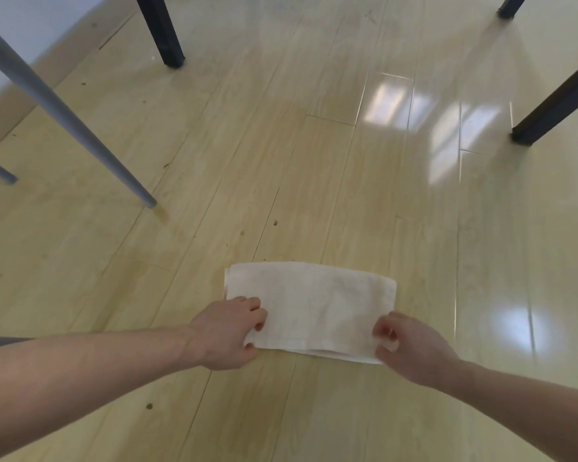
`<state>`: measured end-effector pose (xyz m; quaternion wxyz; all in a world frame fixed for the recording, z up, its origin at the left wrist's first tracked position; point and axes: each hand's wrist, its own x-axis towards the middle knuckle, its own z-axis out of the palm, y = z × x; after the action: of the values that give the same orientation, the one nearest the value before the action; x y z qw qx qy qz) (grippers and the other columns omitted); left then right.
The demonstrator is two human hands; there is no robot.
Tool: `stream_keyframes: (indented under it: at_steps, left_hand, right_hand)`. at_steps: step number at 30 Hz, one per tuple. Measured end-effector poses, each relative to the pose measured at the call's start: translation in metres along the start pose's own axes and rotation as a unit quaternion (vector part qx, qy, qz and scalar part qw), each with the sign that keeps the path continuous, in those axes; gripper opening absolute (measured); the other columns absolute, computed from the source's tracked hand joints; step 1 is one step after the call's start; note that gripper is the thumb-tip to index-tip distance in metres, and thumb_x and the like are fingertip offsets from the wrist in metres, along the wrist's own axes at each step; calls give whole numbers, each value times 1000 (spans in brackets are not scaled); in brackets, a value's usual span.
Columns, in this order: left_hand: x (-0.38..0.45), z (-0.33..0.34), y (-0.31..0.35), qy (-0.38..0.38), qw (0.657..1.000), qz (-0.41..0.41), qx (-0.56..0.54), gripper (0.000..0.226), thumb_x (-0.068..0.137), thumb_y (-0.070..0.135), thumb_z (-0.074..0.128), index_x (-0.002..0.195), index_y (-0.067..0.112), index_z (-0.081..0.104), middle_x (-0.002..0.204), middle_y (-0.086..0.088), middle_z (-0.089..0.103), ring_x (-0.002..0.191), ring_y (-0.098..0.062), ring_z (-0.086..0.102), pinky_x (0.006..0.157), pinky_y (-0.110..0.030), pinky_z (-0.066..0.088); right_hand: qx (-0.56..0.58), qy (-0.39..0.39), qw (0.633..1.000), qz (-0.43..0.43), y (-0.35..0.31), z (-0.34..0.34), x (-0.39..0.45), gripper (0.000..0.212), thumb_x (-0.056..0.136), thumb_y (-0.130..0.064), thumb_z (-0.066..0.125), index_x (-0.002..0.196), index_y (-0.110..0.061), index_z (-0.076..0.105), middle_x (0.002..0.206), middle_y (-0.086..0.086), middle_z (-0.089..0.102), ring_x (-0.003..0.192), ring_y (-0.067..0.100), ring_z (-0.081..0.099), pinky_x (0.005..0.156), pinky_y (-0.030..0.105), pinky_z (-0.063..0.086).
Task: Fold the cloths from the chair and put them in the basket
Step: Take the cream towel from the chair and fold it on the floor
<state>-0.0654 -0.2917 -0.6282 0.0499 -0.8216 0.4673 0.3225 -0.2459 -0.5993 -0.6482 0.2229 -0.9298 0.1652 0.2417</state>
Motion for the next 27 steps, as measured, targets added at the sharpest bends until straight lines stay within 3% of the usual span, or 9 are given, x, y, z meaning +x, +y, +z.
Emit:
stream_keyframes:
  at_steps: [3, 6, 9, 11, 16, 19, 21, 23, 27]
  left_hand:
    - [10, -3, 8, 84, 996, 30, -27, 54, 90, 47, 50, 140, 30, 41, 145, 9, 32, 125, -13, 39, 102, -31, 41]
    - [23, 4, 11, 36, 999, 37, -10, 70, 93, 50, 49, 156, 36, 22, 165, 6, 4, 149, -19, 13, 121, -41, 24]
    - [30, 16, 12, -53, 998, 33, 3, 80, 93, 57, 50, 160, 40, 9, 169, 7, -13, 156, -22, -5, 126, -45, 10]
    - [30, 20, 12, -73, 997, 30, 1, 84, 93, 58, 51, 161, 41, 4, 169, 9, -19, 156, -22, -11, 127, -46, 6]
    - [25, 13, 4, 17, 998, 12, -55, 71, 93, 54, 50, 157, 34, 26, 167, 8, 3, 153, -18, 9, 125, -40, 16]
    - [22, 11, -6, 88, 991, -55, -80, 63, 90, 52, 49, 148, 30, 39, 151, 7, 26, 138, -16, 32, 116, -36, 30]
    - [20, 10, -13, 83, 989, -90, -82, 62, 89, 51, 51, 146, 29, 41, 143, 5, 32, 130, -17, 37, 111, -36, 35]
    - [18, 11, -18, 43, 987, -111, -110, 64, 90, 50, 54, 148, 30, 37, 146, 3, 34, 130, -19, 41, 109, -37, 40]
    - [13, 18, -19, -9, 982, -95, -160, 71, 90, 47, 58, 154, 31, 31, 156, 6, 31, 136, -19, 44, 108, -36, 44]
  right_hand:
    - [165, 119, 970, 137, 1, 4, 16, 51, 84, -40, 75, 127, -23, 54, 123, -5, 57, 101, 17, 62, 90, 37, 53]
    - [287, 87, 921, 247, -3, 0, 29, 89, 83, -46, 79, 151, -12, 33, 140, 8, 53, 118, 29, 61, 99, 44, 52]
    - [392, 54, 868, 299, -9, -4, 37, 86, 84, -40, 80, 151, -10, 33, 134, 9, 60, 115, 30, 64, 94, 42, 54]
    - [415, 28, 855, 310, -6, -2, 40, 73, 85, -35, 79, 143, -7, 46, 125, 7, 66, 108, 28, 66, 94, 43, 56]
    - [436, 42, 855, 277, -5, -21, 41, 33, 88, -24, 71, 118, -12, 69, 105, 1, 73, 97, 23, 69, 96, 46, 55]
    - [410, 105, 874, 238, -19, -48, 40, 20, 90, -24, 65, 107, -15, 69, 102, 4, 73, 91, 22, 68, 78, 39, 56]
    - [385, 130, 892, 200, -33, -63, 38, 15, 89, -25, 63, 102, -19, 67, 100, 2, 73, 88, 20, 68, 70, 35, 53]
    - [360, 136, 909, 159, -53, -72, 36, 16, 87, -29, 65, 102, -24, 66, 98, -4, 71, 89, 17, 68, 76, 40, 56]
    - [343, 75, 931, 99, -99, -67, 36, 21, 83, -33, 70, 101, -25, 64, 97, -7, 69, 79, 16, 73, 71, 40, 63]
